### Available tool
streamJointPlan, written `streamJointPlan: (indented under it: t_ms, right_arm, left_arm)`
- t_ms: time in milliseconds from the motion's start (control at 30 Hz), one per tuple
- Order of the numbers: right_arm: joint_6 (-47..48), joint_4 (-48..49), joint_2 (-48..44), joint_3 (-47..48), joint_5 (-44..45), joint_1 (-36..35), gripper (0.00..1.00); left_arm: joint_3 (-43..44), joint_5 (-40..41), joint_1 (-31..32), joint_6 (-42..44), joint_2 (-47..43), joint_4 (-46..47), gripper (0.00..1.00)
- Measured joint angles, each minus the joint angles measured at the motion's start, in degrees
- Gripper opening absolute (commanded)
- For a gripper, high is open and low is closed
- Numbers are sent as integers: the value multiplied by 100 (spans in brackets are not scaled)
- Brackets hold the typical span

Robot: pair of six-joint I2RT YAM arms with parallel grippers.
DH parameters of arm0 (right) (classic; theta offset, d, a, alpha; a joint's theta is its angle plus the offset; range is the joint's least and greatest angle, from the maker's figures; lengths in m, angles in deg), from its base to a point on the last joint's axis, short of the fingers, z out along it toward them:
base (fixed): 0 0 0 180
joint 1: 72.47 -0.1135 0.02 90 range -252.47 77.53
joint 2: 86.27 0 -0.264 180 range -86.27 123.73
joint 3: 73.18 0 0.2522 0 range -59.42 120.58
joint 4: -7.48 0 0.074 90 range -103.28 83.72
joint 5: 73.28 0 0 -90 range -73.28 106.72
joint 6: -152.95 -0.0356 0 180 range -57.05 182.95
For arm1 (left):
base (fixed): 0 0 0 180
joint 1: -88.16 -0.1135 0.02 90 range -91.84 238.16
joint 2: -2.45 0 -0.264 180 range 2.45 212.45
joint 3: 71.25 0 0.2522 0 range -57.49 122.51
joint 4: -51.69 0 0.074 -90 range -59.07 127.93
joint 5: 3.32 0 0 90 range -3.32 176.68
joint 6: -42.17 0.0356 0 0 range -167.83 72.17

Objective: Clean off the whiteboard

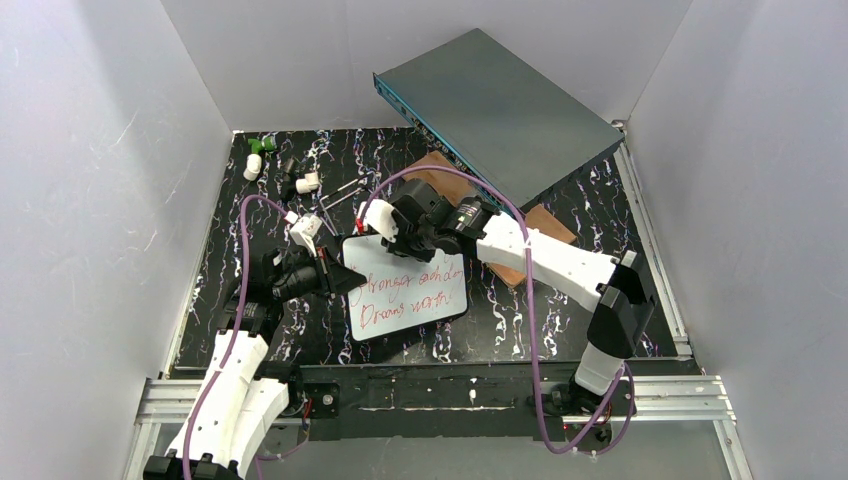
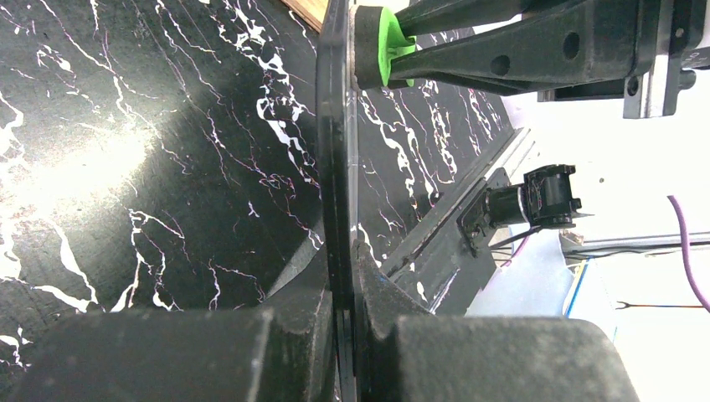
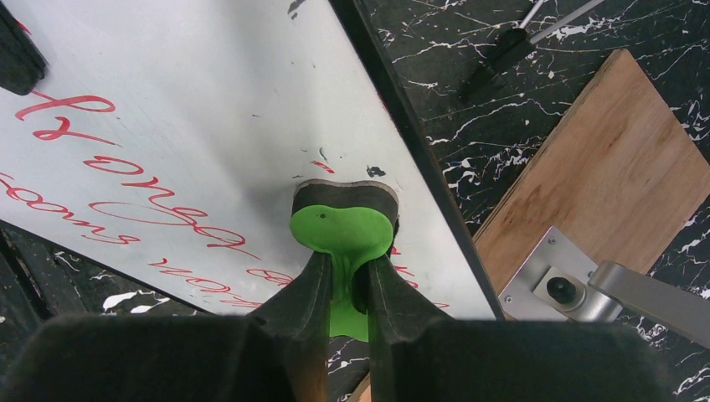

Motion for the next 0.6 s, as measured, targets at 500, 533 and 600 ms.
streamJointPlan:
  t_ms: [500,533,600]
  right_arm:
    - [-286,-269,219,645,-466,-116,1]
    - [-330,-254,227,656,-365,-138,1]
    - [-376,-227,229,645,-199,-164,1]
  left_arm:
    - [9,-55,4,33,2,0,0]
    - [9,-52,4,33,2,-2,0]
    - [9,-46,7,31,2,2,0]
